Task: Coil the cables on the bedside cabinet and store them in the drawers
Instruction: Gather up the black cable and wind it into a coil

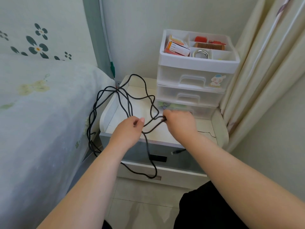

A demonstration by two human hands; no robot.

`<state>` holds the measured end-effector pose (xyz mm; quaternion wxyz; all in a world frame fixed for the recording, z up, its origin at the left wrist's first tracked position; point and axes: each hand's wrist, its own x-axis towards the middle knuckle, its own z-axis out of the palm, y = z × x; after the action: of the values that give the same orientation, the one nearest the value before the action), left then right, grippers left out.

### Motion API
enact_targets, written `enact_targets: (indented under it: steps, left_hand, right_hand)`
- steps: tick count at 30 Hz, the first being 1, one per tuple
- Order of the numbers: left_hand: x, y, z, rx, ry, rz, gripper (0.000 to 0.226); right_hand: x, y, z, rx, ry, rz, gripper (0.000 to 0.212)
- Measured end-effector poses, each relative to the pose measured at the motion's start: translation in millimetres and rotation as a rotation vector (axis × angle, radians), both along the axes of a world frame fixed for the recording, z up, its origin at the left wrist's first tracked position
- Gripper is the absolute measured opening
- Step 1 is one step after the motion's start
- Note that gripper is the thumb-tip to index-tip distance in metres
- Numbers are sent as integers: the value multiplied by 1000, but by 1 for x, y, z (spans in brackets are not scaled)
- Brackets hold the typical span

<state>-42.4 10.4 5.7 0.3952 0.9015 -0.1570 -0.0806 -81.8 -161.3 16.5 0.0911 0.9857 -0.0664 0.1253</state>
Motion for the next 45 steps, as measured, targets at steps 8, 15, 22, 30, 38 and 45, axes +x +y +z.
enact_targets:
  steps: [8, 15, 22, 30, 38, 45]
  left_hand:
    - [-8, 6, 11, -351, -74, 118, 48]
    - [-1, 33, 3, 62, 125, -69, 37]
    - [-31, 34, 14, -265, 318, -293, 41]
    - [-40, 39, 10, -167, 119, -132, 38]
    - [-27, 56, 20, -1233, 555, 119, 36]
    - [-9, 77, 24, -1418, 496, 374, 25]
  right_hand:
    - [-24, 74, 22, 982, 4, 179, 20]
    - [-16, 58, 20, 1795, -205, -117, 31]
    - [-8, 70, 16, 2522, -142, -146, 26]
    - [-4, 72, 12, 2105, 5, -390, 56]
    - [-5, 79, -1, 1213, 137, 200, 45]
    - [-25, 108, -20, 657, 575, 372, 23]
